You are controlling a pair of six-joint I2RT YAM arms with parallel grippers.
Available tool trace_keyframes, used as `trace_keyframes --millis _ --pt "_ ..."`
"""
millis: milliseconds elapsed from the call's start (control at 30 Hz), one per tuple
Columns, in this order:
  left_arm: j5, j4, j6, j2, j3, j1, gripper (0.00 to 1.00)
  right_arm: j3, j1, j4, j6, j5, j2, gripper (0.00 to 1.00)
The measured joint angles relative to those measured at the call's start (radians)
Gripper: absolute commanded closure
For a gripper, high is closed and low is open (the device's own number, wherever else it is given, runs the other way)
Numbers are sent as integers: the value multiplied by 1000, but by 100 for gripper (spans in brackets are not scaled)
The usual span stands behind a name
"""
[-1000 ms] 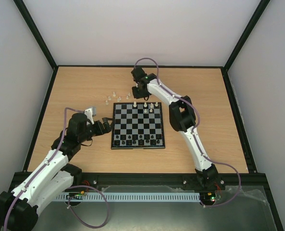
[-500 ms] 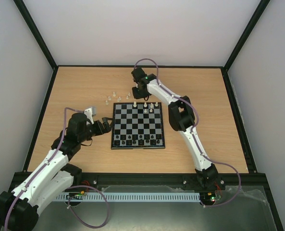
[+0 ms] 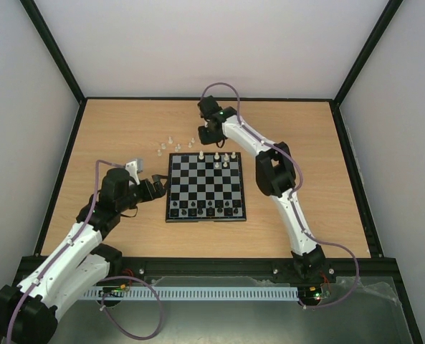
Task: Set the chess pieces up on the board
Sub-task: Pick up the chess piece at the center of the board, then place the chess piece on the chessboard.
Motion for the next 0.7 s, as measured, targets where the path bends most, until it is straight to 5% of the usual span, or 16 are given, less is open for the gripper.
trace_keyframes --millis 200,700 --pt "0 0 0 -2 0 0 1 -87 0 13 0 16 -115 92" --pt "23 0 0 -14 0 0 1 -752 -29 109 48 129 -574 91"
